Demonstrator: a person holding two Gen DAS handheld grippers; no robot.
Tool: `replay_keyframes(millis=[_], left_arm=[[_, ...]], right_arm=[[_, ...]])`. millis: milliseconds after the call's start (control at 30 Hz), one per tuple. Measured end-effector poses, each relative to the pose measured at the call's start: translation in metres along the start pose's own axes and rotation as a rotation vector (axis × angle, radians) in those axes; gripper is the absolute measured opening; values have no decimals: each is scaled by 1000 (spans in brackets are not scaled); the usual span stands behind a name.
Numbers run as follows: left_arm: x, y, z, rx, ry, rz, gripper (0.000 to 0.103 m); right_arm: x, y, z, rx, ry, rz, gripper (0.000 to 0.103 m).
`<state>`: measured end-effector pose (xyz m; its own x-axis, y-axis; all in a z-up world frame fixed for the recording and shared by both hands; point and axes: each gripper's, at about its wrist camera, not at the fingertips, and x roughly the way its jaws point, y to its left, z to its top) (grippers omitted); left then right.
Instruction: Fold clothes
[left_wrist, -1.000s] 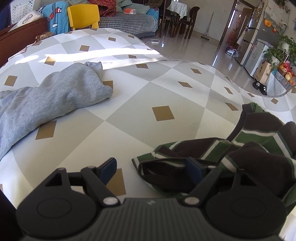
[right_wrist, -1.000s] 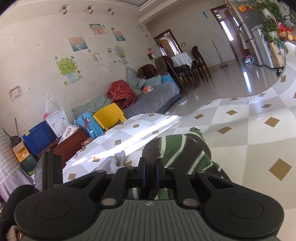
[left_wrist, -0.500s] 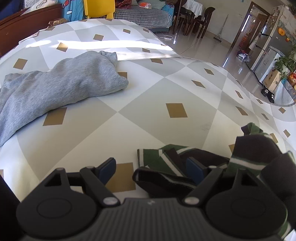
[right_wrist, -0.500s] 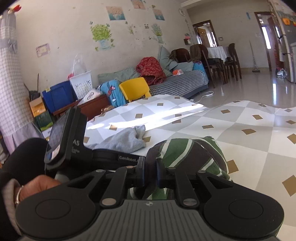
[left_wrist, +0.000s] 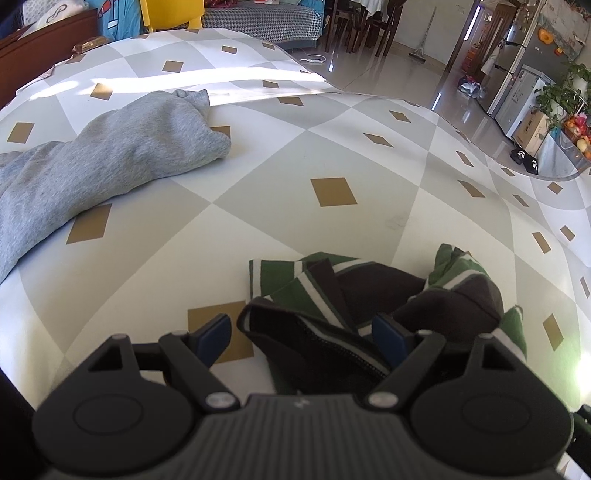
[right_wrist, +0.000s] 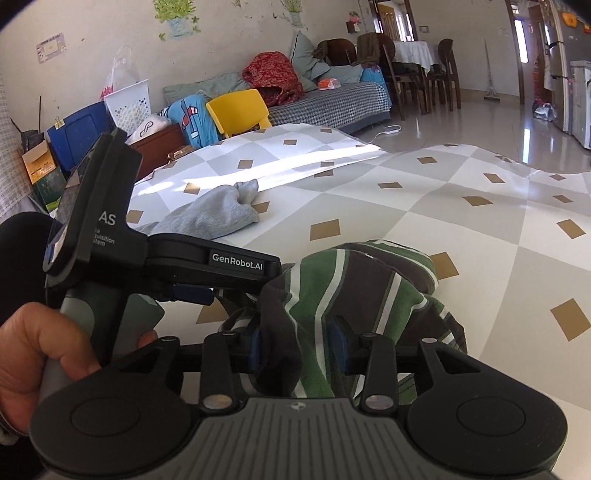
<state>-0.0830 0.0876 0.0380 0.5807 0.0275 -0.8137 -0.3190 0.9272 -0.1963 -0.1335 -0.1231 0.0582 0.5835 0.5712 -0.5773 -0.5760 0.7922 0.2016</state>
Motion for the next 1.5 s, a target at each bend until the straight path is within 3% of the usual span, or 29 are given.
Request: replay_keyframes(millis=[233, 300, 367, 500, 667, 833, 933, 1033, 1167, 1367, 1500], left_arm=[[1, 3, 2, -22, 0, -14, 83], [2, 3, 2, -25, 3, -13, 83], [3, 3, 2, -33, 8, -11, 83], [8, 2, 2, -39, 18, -4, 83], [7, -5, -1, -12, 22, -11, 83], [12, -16, -9, 44, 49, -29, 83], [15, -24, -18, 99, 55, -20, 84], [17, -34, -25, 173, 51, 6, 92], [17, -41, -32, 224, 39, 29, 93], [16, -41, -35, 233, 38, 30, 93], [15, -41, -35, 234, 38, 29, 93]], right_arm=[[-4, 6, 4, 4, -67, -2, 37], [-2, 4, 4, 12, -64, -20, 18], [-4, 2, 4, 26, -72, -43, 13], [-11, -15, 3, 102, -86, -171, 11], [-13, -47, -1, 225, -41, -376, 11], [-8, -72, -12, 329, 45, -468, 11], [-5, -79, -18, 366, 76, -473, 11], [-4, -81, -21, 384, 92, -479, 14], [-13, -79, -18, 399, 59, -497, 26], [-41, -62, -1, 330, -146, -474, 32], [-49, -43, 8, 251, -249, -358, 35]])
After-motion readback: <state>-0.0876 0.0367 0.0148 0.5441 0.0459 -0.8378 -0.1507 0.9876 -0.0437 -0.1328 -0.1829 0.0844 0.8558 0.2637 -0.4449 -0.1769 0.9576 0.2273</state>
